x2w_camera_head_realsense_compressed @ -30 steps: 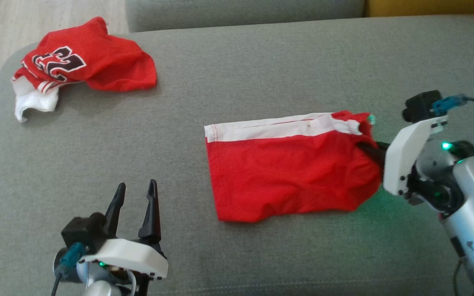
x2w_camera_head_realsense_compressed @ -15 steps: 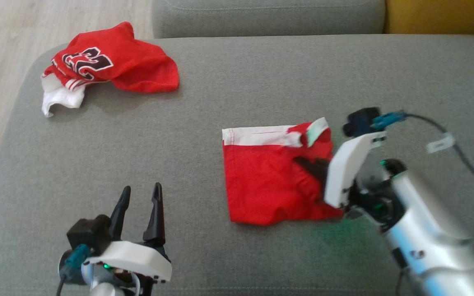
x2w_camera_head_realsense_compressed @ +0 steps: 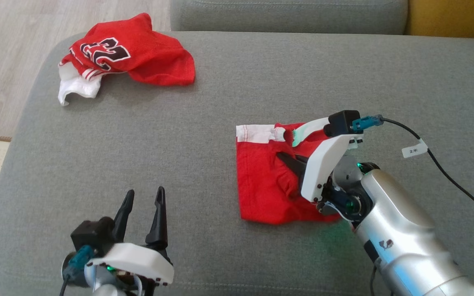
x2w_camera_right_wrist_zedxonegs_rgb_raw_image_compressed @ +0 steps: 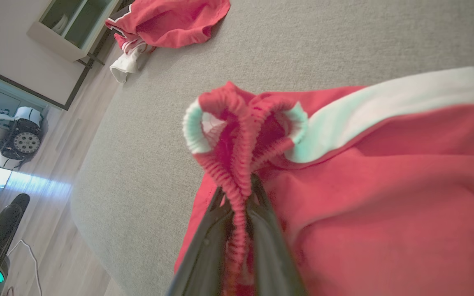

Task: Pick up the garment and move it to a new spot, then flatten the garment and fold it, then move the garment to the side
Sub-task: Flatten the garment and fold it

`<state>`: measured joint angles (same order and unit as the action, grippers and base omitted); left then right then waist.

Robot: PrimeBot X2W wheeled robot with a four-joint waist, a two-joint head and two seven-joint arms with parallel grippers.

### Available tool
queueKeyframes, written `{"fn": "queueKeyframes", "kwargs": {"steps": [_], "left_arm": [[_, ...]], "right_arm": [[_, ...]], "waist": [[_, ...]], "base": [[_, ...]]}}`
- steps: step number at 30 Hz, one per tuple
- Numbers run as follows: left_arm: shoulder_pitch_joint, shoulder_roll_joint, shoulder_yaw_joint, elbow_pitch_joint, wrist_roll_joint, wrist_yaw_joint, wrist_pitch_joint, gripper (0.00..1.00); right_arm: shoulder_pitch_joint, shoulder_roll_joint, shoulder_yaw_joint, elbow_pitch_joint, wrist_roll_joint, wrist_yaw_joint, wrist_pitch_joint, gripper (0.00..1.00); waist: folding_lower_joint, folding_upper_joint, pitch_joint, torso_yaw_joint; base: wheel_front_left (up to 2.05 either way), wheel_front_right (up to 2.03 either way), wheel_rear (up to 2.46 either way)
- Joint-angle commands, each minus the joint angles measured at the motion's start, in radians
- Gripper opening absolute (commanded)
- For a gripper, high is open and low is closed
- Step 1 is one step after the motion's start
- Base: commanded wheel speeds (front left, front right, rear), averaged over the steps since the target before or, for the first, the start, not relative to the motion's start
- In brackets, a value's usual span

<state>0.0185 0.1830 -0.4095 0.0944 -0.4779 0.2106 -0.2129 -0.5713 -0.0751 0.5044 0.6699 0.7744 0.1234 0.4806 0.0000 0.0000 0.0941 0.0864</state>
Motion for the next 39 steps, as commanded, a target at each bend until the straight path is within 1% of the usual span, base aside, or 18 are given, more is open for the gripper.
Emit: {"fn": "queueKeyframes", "kwargs": {"steps": [1, 2, 3, 4, 5, 13, 15, 19, 26, 33, 36, 39], "left_arm": [[-0.040, 0.000, 0.027, -0.024, -0.007, -0.002, -0.010, 1.00], [-0.041, -0.001, 0.026, -0.021, -0.007, -0.003, -0.010, 1.00], [-0.042, -0.002, 0.025, -0.019, -0.008, -0.004, -0.011, 1.00], [-0.043, -0.003, 0.024, -0.016, -0.008, -0.005, -0.012, 1.00], [-0.044, -0.004, 0.024, -0.014, -0.009, -0.005, -0.013, 1.00], [-0.050, -0.007, 0.023, 0.000, -0.013, -0.007, -0.020, 1.00], [-0.050, -0.007, 0.024, 0.001, -0.014, -0.007, -0.021, 1.00], [-0.051, -0.006, 0.028, 0.003, -0.014, -0.006, -0.025, 1.00], [-0.049, -0.007, 0.046, -0.006, -0.011, 0.003, -0.036, 1.00], [-0.050, -0.008, 0.070, -0.019, 0.001, 0.014, -0.044, 1.00], [-0.047, -0.007, 0.083, -0.027, 0.009, 0.018, -0.046, 1.00], [-0.043, -0.009, 0.097, -0.035, 0.017, 0.022, -0.047, 1.00]], "right_arm": [[-0.053, 0.023, 0.018, -0.006, 0.014, 0.007, -0.029, 0.25], [-0.058, 0.024, 0.026, 0.002, 0.024, 0.007, -0.039, 0.44], [-0.063, 0.024, 0.038, 0.007, 0.040, 0.007, -0.050, 0.70], [-0.067, 0.024, 0.050, 0.011, 0.056, 0.007, -0.059, 0.93], [-0.071, 0.024, 0.063, 0.014, 0.072, 0.007, -0.069, 1.00], [-0.107, 0.025, 0.156, 0.028, 0.187, 0.007, -0.143, 1.00], [-0.112, 0.025, 0.162, 0.029, 0.199, 0.007, -0.157, 1.00], [-0.139, 0.025, 0.177, 0.040, 0.206, 0.007, -0.231, 1.00], [-0.171, 0.017, 0.156, 0.097, 0.084, 0.007, -0.434, 1.00], [-0.143, -0.006, 0.111, 0.151, -0.044, 0.007, -0.633, 1.00], [-0.118, -0.010, 0.082, 0.163, -0.099, 0.007, -0.693, 1.00], [-0.085, -0.012, 0.036, 0.154, -0.162, 0.007, -0.727, 1.00]], "waist": [[0.0000, 0.0000, 0.001, 0.005], [0.0000, 0.0000, 0.002, 0.007], [0.0000, 0.0000, 0.002, 0.009], [0.0000, 0.0000, 0.002, 0.010], [0.0000, 0.0000, 0.002, 0.011], [0.0000, 0.0000, 0.004, 0.008], [0.0000, 0.0000, 0.005, 0.007], [0.0000, 0.0000, 0.005, -0.002], [0.0000, 0.0000, -0.001, -0.037], [0.0000, 0.0000, -0.007, -0.075], [0.0000, 0.0000, -0.010, -0.090], [0.0000, 0.0000, -0.013, -0.103]], "base": [[0.00, 0.00, 0.00], [0.00, 0.00, 0.00], [0.00, 0.00, 0.00], [0.00, 0.00, 0.00], [0.00, 0.00, 0.00], [0.00, 0.00, 0.00], [0.00, 0.00, 0.00], [0.00, 0.00, 0.00], [0.00, 0.00, 0.00], [0.00, 0.00, 0.00], [0.00, 0.00, 0.00], [0.00, 0.00, 0.00]]}}
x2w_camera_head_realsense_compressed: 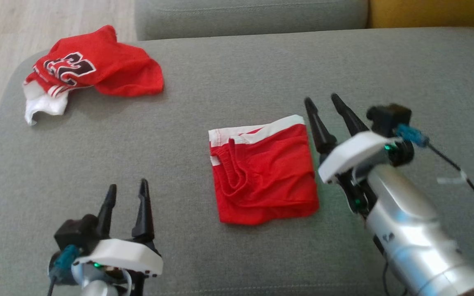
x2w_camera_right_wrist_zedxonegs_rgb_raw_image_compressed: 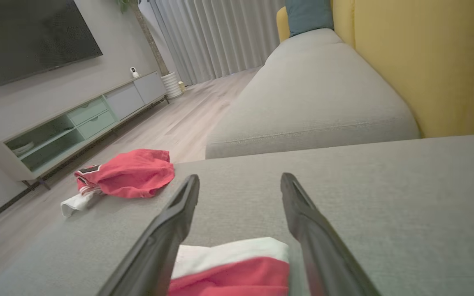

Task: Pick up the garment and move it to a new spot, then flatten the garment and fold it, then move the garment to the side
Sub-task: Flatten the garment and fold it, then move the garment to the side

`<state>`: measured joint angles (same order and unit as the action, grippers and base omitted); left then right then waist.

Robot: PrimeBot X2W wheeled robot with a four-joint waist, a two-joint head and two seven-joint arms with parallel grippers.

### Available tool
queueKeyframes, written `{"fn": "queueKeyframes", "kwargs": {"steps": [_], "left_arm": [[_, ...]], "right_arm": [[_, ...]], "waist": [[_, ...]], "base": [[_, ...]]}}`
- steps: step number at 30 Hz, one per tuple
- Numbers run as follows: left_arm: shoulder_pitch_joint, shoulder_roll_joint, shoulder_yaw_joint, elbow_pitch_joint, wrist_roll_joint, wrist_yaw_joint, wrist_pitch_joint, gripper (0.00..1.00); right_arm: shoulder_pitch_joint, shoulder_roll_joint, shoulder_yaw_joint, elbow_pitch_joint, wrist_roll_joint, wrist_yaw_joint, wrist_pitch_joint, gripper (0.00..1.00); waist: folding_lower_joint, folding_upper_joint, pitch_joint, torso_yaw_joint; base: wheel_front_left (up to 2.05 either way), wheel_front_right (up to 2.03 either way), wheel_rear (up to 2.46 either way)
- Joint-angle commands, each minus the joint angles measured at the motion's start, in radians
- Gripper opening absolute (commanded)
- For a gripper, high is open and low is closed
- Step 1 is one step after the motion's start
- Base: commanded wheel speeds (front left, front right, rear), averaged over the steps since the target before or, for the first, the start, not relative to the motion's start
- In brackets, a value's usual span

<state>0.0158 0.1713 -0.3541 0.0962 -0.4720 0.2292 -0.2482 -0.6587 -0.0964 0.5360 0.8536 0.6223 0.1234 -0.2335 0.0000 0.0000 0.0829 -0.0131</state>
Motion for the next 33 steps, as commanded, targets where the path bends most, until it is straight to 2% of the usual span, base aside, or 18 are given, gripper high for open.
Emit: {"fn": "queueKeyframes", "kwargs": {"steps": [1, 5, 10, 15, 23, 33], "left_arm": [[-0.038, 0.002, 0.046, -0.038, 0.013, 0.004, -0.012, 1.00], [-0.030, -0.003, 0.065, -0.045, 0.020, 0.005, -0.013, 1.00], [-0.008, -0.014, 0.100, -0.059, 0.036, 0.005, -0.013, 1.00], [0.024, -0.025, 0.129, -0.065, 0.054, -0.008, -0.013, 1.00], [0.064, -0.044, 0.160, -0.066, 0.079, -0.027, -0.013, 1.00], [0.088, -0.069, 0.173, -0.054, 0.108, -0.048, -0.013, 1.00]], "right_arm": [[0.017, 0.010, -0.015, -0.037, -0.031, 0.007, -0.019, 1.00], [0.092, 0.015, -0.105, -0.090, -0.123, 0.007, -0.027, 1.00], [0.228, 0.032, -0.259, -0.246, -0.249, 0.007, -0.028, 1.00], [0.367, 0.044, -0.338, -0.372, -0.337, 0.007, -0.028, 1.00], [0.471, 0.046, -0.338, -0.474, -0.321, 0.007, -0.028, 1.00], [0.504, 0.046, -0.313, -0.501, -0.317, 0.007, -0.017, 1.00]], "waist": [[0.0000, 0.0000, -0.002, -0.008], [0.0000, 0.0000, -0.005, -0.022], [0.0000, 0.0000, -0.012, -0.031], [0.0000, 0.0000, -0.024, -0.030], [0.0000, 0.0000, -0.040, -0.030], [0.0000, 0.0000, -0.054, -0.026]], "base": [[0.00, 0.00, 0.00], [0.00, 0.00, 0.00], [0.00, 0.00, 0.00], [0.00, 0.00, 0.00], [0.00, 0.00, 0.00], [0.00, 0.00, 0.00]]}}
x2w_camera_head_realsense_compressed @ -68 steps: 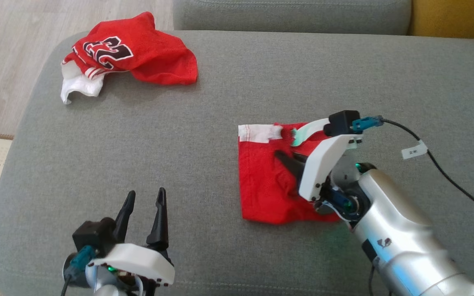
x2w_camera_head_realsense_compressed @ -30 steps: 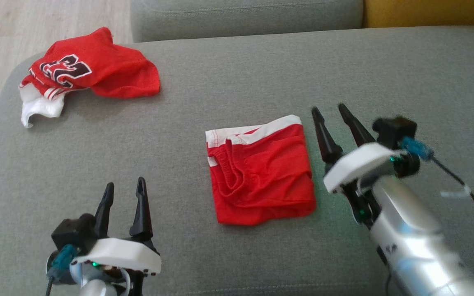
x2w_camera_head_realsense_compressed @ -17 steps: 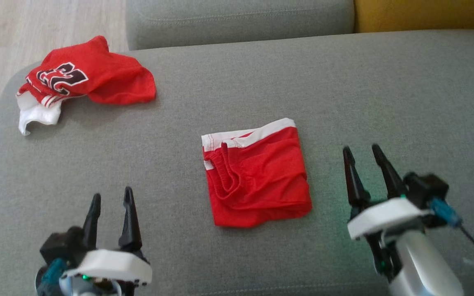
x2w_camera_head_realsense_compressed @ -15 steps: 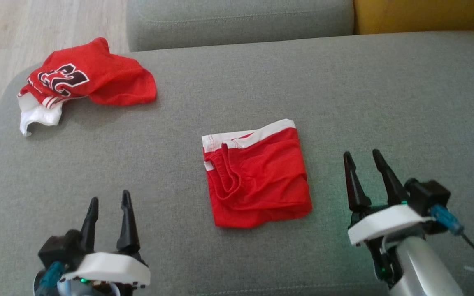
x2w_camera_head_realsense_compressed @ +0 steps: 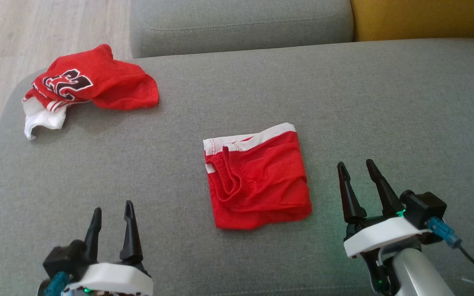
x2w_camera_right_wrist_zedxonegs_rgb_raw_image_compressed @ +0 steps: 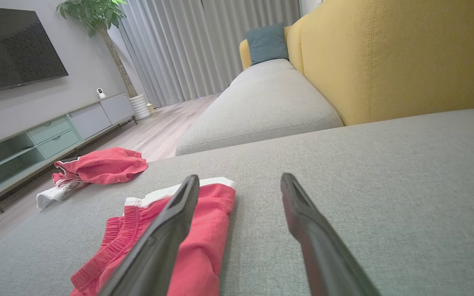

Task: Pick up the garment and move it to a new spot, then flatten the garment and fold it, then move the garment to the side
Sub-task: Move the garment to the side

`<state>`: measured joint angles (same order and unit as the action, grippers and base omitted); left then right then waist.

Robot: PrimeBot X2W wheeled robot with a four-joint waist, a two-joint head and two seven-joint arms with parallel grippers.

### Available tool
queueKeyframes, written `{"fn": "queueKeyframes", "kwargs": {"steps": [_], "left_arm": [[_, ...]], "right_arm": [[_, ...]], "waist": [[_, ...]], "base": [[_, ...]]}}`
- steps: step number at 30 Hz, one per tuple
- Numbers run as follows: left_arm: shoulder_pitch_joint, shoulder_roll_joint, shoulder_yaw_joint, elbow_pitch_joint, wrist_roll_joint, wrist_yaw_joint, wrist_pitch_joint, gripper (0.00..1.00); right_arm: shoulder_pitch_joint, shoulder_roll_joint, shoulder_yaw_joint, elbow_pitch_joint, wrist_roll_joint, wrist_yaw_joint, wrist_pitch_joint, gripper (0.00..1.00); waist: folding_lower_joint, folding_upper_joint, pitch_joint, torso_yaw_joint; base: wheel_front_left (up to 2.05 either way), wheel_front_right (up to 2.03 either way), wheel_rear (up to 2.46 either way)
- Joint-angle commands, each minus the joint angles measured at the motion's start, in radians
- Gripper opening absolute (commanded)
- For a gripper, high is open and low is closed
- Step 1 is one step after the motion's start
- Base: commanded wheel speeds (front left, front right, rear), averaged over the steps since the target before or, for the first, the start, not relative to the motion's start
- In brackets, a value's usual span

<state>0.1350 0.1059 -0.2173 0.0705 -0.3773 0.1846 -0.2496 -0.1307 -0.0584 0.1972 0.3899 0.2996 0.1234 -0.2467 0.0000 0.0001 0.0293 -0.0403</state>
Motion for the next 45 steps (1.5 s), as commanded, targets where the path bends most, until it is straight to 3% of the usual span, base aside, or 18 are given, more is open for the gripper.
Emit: {"fn": "queueKeyframes", "kwargs": {"steps": [1, 24, 30, 38, 45], "left_arm": [[-0.031, -0.006, 0.036, -0.027, 0.015, -0.005, -0.012, 1.00], [-0.026, -0.027, 0.053, -0.010, 0.043, -0.028, -0.012, 1.00], [-0.025, -0.031, 0.054, -0.005, 0.045, -0.034, -0.012, 1.00], [-0.038, -0.040, 0.050, 0.001, 0.049, -0.047, -0.012, 1.00], [-0.065, -0.050, 0.044, 0.012, 0.043, -0.061, -0.012, 1.00]], "right_arm": [[-0.023, 0.008, 0.026, -0.038, 0.005, 0.007, -0.002, 1.00], [-0.018, 0.008, 0.004, -0.032, -0.013, 0.007, 0.020, 1.00], [-0.026, 0.008, -0.032, -0.008, 0.027, 0.007, 0.073, 1.00], [-0.132, 0.004, -0.036, -0.008, -0.011, 0.007, 0.315, 1.00], [-0.231, -0.069, 0.005, -0.026, 0.059, 0.007, 0.575, 1.00]], "waist": [[0.0000, -0.0001, -0.002, 0.001], [0.0000, -0.0001, -0.010, 0.006], [0.0000, -0.0001, -0.010, 0.011], [0.0000, -0.0001, 0.017, 0.028], [0.0000, -0.0001, 0.058, 0.066]], "base": [[0.00, 0.00, 0.00], [0.00, 0.00, 0.00], [0.00, 0.00, 0.00], [0.00, 0.00, 0.00], [0.00, 0.00, 0.00]]}}
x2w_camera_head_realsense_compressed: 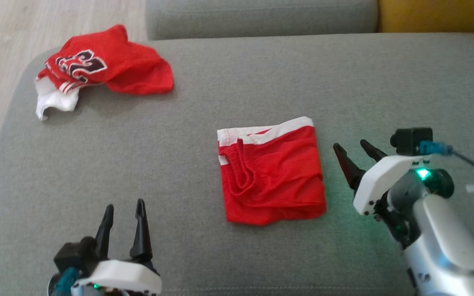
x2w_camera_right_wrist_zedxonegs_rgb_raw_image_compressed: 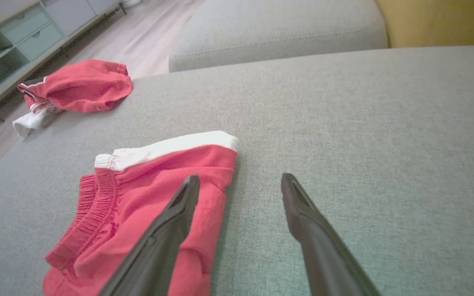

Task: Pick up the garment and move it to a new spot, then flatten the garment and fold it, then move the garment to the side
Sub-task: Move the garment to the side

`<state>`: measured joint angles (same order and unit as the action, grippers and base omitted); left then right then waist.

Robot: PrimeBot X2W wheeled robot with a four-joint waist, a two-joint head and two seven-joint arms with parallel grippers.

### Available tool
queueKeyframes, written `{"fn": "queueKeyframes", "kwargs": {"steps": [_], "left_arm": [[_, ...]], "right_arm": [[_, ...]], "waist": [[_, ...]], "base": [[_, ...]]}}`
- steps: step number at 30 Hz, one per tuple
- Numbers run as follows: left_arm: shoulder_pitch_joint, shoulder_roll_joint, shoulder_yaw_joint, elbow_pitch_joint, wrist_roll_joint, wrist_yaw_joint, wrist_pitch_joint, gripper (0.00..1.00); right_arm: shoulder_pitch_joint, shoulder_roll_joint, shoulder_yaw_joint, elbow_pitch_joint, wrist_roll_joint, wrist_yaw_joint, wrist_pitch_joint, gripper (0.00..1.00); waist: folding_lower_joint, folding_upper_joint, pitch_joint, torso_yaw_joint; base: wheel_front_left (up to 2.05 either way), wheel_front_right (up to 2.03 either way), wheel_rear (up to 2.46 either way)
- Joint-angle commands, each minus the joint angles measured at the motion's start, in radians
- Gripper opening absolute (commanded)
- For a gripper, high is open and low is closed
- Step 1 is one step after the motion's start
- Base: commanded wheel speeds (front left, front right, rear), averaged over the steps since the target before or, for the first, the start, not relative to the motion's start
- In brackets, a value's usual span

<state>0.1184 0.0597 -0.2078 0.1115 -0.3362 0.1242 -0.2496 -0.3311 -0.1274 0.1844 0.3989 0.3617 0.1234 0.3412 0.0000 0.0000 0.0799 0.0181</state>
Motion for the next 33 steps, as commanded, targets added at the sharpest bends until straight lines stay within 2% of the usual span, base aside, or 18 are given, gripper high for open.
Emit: {"fn": "queueKeyframes", "kwargs": {"steps": [1, 7, 19, 23, 24, 26, 33], "left_arm": [[-0.053, -0.005, 0.033, -0.026, 0.001, -0.003, -0.012, 1.00], [-0.077, -0.008, 0.027, -0.008, -0.007, -0.014, -0.012, 1.00], [-0.093, -0.009, 0.015, -0.014, -0.030, 0.003, -0.012, 1.00], [-0.094, -0.009, 0.010, -0.022, -0.033, 0.012, -0.012, 1.00], [-0.095, -0.009, 0.009, -0.024, -0.032, 0.012, -0.012, 1.00], [-0.097, -0.009, 0.008, -0.028, -0.030, 0.013, -0.012, 1.00], [-0.105, -0.009, 0.010, -0.042, -0.012, 0.011, -0.012, 1.00]], "right_arm": [[-0.043, -0.013, 0.023, -0.030, 0.008, 0.007, 0.016, 1.00], [-0.094, -0.051, 0.058, 0.029, 0.078, 0.007, 0.152, 1.00], [-0.142, -0.090, 0.117, 0.119, 0.146, 0.007, 0.267, 0.99], [-0.154, -0.089, 0.137, 0.135, 0.172, 0.007, 0.279, 0.33], [-0.157, -0.088, 0.140, 0.140, 0.176, 0.007, 0.278, 0.24], [-0.166, -0.088, 0.145, 0.150, 0.185, 0.007, 0.272, 0.00], [-0.202, -0.106, 0.161, 0.164, 0.187, 0.007, 0.223, 0.00]], "waist": [[0.0000, 0.0000, 0.012, 0.015], [0.0000, 0.0000, 0.038, 0.060], [0.0000, 0.0000, 0.061, 0.115], [0.0000, 0.0000, 0.067, 0.110], [0.0000, 0.0000, 0.069, 0.109], [0.0000, 0.0000, 0.075, 0.104], [0.0000, 0.0000, 0.103, 0.080]], "base": [[0.00, 0.00, 0.00], [0.00, 0.00, 0.00], [0.00, 0.00, 0.00], [0.00, 0.00, 0.00], [0.00, 0.00, 0.00], [0.00, 0.00, 0.00], [0.00, 0.00, 0.00]]}}
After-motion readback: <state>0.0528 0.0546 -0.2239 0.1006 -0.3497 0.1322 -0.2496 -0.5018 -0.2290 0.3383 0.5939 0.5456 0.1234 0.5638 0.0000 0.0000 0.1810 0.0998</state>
